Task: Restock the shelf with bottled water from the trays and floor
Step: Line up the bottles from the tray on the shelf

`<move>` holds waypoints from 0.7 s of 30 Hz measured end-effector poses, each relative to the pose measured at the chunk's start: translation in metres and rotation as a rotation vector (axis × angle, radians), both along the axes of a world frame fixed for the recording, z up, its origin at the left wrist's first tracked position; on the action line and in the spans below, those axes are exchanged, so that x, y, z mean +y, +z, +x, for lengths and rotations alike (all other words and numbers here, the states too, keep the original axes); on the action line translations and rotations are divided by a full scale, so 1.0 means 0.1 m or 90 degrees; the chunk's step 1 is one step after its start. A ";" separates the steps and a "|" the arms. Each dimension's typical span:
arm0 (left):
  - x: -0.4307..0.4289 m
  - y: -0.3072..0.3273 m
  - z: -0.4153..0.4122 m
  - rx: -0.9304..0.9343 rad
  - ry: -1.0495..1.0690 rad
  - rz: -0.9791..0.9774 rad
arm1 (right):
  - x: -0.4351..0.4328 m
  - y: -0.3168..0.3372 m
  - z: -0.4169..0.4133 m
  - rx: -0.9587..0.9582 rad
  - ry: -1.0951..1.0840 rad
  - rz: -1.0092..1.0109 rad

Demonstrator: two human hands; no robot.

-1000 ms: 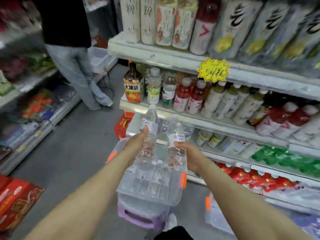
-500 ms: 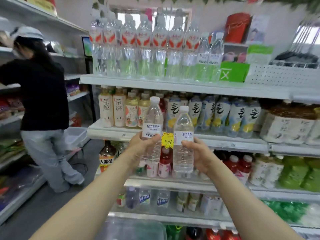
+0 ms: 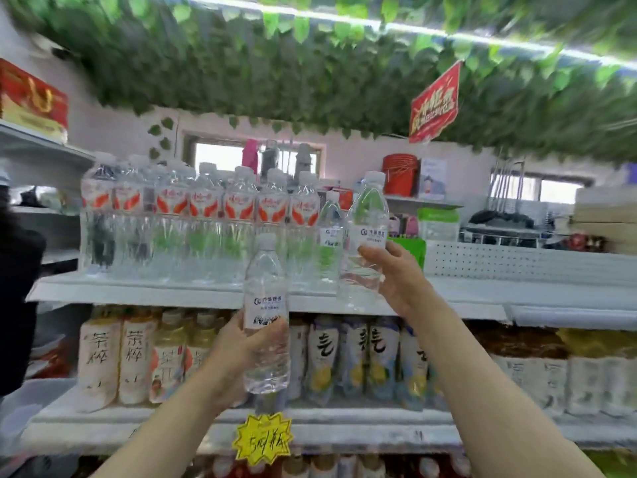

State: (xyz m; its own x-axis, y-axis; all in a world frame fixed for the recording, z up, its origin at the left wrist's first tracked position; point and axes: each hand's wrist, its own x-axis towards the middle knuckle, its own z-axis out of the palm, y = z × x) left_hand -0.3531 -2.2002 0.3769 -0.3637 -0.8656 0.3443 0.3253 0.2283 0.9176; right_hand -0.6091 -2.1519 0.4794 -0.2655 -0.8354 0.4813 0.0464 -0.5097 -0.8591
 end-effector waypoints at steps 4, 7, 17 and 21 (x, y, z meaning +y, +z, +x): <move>-0.14 0.14 -0.14 -0.032 0.027 -0.035 | -0.38 0.22 -0.15 0.054 -0.072 0.022; -0.18 0.18 -0.22 -0.024 0.042 -0.039 | -0.73 0.21 -0.28 0.061 -0.063 0.040; -0.19 0.25 -0.31 -0.039 0.060 -0.050 | -1.20 0.09 -0.26 0.154 -0.074 0.040; -0.22 0.27 -0.35 -0.026 0.056 -0.050 | -1.22 0.08 -0.34 0.194 -0.105 0.069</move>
